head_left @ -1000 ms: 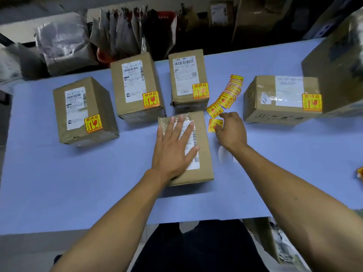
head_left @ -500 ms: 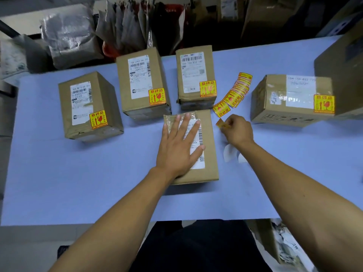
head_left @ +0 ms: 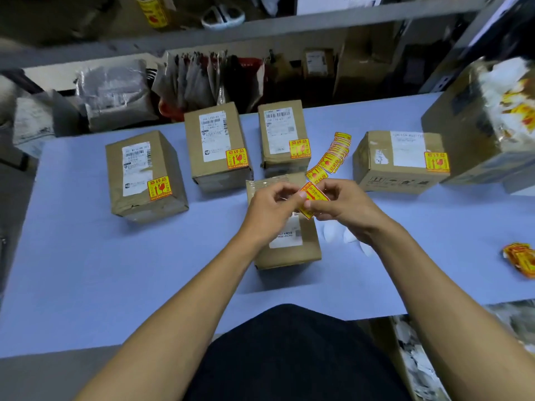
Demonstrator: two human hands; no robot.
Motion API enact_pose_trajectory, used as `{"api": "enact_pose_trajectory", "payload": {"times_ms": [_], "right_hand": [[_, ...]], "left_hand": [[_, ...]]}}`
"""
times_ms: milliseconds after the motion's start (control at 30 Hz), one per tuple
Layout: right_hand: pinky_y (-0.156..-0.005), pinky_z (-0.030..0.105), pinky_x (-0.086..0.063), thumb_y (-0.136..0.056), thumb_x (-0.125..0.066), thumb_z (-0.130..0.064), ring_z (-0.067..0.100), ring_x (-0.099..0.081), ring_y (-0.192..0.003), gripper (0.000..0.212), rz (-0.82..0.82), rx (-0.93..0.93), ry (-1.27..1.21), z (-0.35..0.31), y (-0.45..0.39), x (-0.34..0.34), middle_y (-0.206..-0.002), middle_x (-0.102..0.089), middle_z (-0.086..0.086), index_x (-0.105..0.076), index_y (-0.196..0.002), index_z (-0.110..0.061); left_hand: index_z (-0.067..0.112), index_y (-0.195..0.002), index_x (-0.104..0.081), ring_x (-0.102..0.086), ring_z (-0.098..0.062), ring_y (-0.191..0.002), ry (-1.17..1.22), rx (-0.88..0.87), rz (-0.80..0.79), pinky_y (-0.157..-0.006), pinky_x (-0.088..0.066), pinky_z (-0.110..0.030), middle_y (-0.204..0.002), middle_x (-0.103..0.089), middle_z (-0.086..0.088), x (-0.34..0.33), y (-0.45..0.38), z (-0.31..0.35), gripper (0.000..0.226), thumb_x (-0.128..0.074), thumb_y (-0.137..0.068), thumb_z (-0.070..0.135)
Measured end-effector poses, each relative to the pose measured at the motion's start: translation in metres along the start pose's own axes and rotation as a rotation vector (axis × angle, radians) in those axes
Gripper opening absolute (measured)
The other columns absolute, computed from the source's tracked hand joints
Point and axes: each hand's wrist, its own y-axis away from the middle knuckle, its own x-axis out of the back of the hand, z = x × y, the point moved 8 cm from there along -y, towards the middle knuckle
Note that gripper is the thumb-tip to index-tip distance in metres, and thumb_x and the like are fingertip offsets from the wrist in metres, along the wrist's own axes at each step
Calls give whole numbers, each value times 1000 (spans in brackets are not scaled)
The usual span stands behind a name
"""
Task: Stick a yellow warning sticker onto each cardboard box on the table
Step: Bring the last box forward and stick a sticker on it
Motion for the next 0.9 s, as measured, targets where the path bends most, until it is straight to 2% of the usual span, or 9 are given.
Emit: {"api": "enact_pose_trajectory", "payload": {"times_ms": [67,133,300,400,533,633,733,833,900], "right_hand": [[-74,29,-57,-86,-73,-2,16,-66,-78,15,-1,13,11,-5,6,-8,-87,-71,8,-69,-100,-3],[-72,30,-57,-86,-74,-3,16,-66,-72,10,53,11,-50,-7,11,-10,-80,-70,7,-67,-90,-9],[-63,25,-57,-88,-68,3,13,-66,-64,14,176,24,-317,-8,22,-16,-74,-65,6,-62,-83,-9],[-63,23,-56,-92,-65,2,9,-68,-66,13,152,64,-246,-15,26,-25,-79,-68,4,-67,-86,-9],[-68,26,-59,-92,-66,-2,12,-70,-77,13,86,130,-66,-26,28,-38,-84,-73,2,-74,-92,-12],[-72,32,-61,-93,-65,-3,16,-71,-80,11,89,111,-139,-28,29,-41,-88,-74,7,-73,-100,-8],[-72,33,-58,-93,-66,-5,18,-66,-73,6,60,73,-160,-27,31,-47,-81,-71,9,-70,-91,-8],[-69,32,-56,-93,-66,-5,16,-63,-66,11,61,63,-177,-27,32,-51,-74,-70,5,-68,-84,-11],[-71,34,-57,-94,-65,-5,19,-63,-72,11,53,72,-163,-29,32,-51,-80,-69,9,-69,-86,-11]], "left_hand": [[16,-85,-67,-63,-7,-63,93,16,16,-64,-53,-21,-74,-69,-1,6,4,3,13,-67,-92,4],[16,-82,-66,-62,-7,-58,140,37,37,-60,-51,-21,-67,-68,2,14,11,3,17,-66,-92,3],[11,-81,-60,-68,-13,-58,257,151,19,-58,-50,-24,-74,-69,-8,26,27,-3,16,-63,-92,1],[11,-88,-61,-67,-19,-66,260,218,-56,-62,-50,-28,-83,-69,-12,25,37,-6,7,-66,-91,7],[14,-85,-68,-64,-16,-69,165,151,-100,-62,-49,-28,-76,-70,-3,27,39,1,7,-67,-93,15],[7,-93,-69,-65,-16,-68,194,94,-42,-60,-50,-24,-75,-71,-5,36,41,7,7,-65,-94,12],[2,-98,-67,-67,-10,-62,283,96,44,-55,-50,-19,-75,-72,-6,46,42,8,9,-63,-95,9],[6,-94,-66,-67,-10,-61,320,112,43,-54,-50,-19,-75,-71,-6,49,43,9,5,-62,-96,10],[13,-87,-65,-67,-13,-63,312,122,31,-55,-50,-20,-76,-71,-4,51,43,10,9,-63,-96,13]]}}
